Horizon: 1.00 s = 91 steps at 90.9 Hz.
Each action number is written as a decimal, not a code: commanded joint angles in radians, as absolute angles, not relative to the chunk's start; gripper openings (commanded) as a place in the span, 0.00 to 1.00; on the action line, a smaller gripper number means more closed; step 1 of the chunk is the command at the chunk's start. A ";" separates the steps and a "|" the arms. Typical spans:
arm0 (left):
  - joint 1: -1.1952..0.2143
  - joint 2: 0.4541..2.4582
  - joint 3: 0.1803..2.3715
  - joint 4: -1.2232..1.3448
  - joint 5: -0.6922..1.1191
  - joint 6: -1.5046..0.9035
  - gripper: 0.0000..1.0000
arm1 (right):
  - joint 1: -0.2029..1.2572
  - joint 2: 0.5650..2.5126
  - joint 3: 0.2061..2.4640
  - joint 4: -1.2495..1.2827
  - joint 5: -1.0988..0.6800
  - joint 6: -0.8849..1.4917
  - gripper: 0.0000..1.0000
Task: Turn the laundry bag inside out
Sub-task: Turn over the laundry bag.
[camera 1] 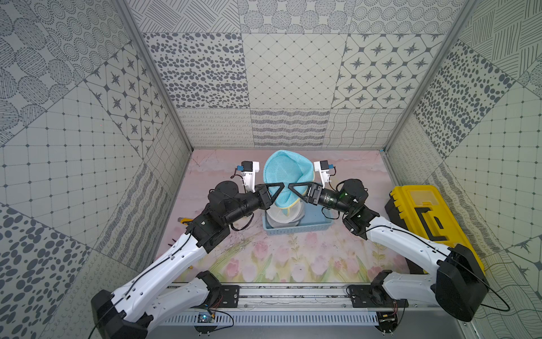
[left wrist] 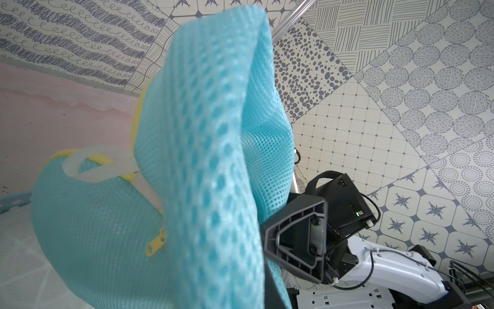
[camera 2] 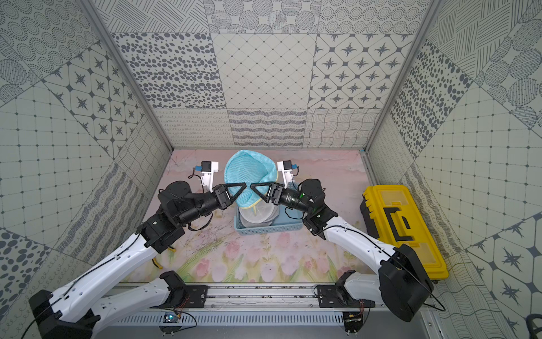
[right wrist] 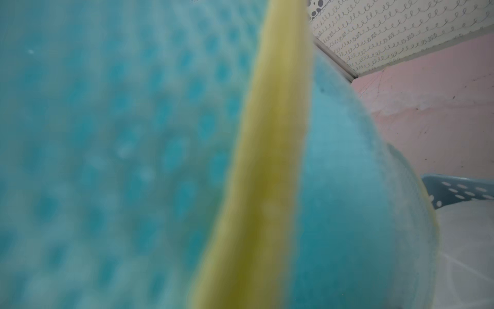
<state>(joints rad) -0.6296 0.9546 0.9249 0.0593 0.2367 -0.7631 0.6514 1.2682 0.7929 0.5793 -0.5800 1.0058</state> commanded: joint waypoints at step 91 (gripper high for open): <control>-0.440 1.019 1.102 -0.263 0.490 -0.634 0.71 | 0.509 1.147 0.998 0.199 -1.015 0.737 0.00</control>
<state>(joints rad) -0.4606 1.0138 1.0962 -0.2588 0.4404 -0.6674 0.5087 1.1824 0.9524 0.1806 -0.9768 0.7803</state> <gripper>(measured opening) 0.679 0.080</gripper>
